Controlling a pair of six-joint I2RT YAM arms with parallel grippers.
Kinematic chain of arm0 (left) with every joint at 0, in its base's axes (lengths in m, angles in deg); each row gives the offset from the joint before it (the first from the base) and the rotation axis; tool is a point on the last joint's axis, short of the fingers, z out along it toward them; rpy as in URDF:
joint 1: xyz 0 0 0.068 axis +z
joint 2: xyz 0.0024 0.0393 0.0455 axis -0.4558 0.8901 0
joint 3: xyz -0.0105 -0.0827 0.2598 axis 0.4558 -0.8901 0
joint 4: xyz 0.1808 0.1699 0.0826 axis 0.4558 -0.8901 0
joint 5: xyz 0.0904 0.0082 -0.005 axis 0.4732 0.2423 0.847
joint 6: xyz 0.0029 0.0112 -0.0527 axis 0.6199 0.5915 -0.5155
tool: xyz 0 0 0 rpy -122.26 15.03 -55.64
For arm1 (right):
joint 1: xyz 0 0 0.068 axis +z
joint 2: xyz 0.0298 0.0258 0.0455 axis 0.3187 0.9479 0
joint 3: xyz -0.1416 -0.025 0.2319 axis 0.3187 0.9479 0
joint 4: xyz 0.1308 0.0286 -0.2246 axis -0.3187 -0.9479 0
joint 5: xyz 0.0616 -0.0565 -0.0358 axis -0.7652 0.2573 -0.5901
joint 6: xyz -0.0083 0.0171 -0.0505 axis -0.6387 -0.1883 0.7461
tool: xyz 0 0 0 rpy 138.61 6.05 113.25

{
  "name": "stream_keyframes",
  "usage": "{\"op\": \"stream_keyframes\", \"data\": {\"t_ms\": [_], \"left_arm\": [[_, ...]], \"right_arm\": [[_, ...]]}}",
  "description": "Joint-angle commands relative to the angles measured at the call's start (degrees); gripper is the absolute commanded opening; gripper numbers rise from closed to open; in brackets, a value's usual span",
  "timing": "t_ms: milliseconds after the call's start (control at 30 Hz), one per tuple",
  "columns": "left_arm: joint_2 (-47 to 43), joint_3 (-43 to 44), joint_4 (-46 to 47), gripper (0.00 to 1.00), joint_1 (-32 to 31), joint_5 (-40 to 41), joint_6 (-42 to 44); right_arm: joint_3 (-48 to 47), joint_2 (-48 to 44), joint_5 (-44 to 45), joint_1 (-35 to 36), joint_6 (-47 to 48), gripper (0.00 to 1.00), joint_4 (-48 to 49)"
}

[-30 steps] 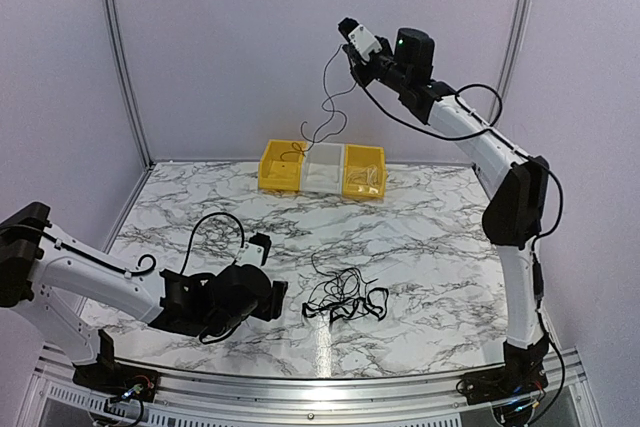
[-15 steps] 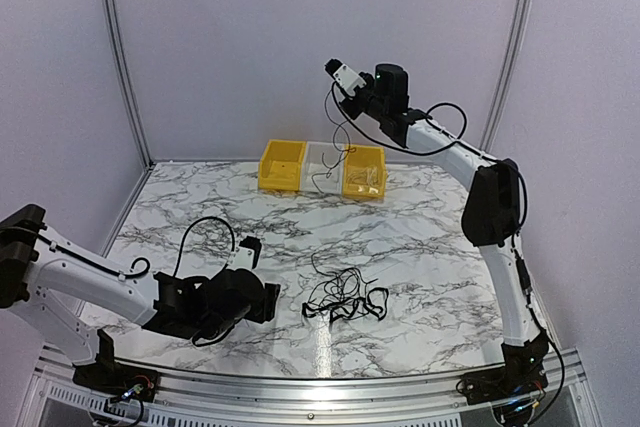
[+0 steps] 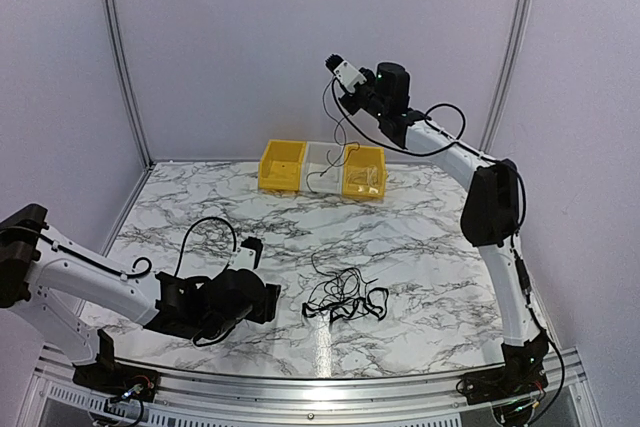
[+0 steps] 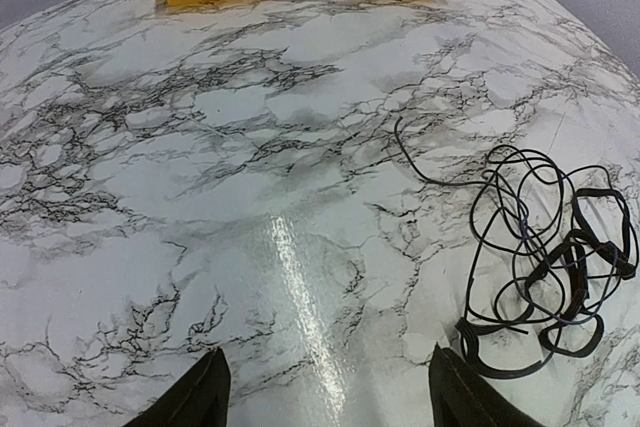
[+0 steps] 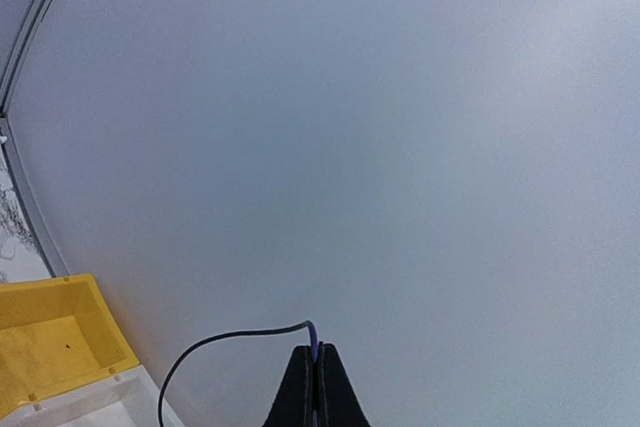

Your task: Untangle the cables

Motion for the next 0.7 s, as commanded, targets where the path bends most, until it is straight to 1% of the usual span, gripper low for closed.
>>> {"op": "stream_keyframes", "data": {"t_ms": [0,133,300,400,667], "left_arm": [[-1.9,-0.6,-1.8,0.71,-0.2,0.4,-0.9],[-3.1,-1.9,-2.2,0.71,-0.2,1.2,-2.3],[-2.7,-1.8,-2.3,0.71,-0.2,1.3,-2.4],[-1.9,-1.2,-2.5,0.71,-0.2,1.1,-1.7],[-0.1,0.1,-2.6,0.71,-0.2,0.5,-0.7]], "right_arm": [[-1.8,5.1,-1.0,0.8,1.7,0.00,2.5],[-3.7,9.2,-1.5,1.1,3.2,0.00,2.9],[-3.6,11.8,-2.9,1.4,2.3,0.02,2.8],[-2.8,12.5,-4.0,1.7,2.0,0.02,1.5],[0.2,11.9,-3.0,1.8,0.0,0.05,-0.9]]}}
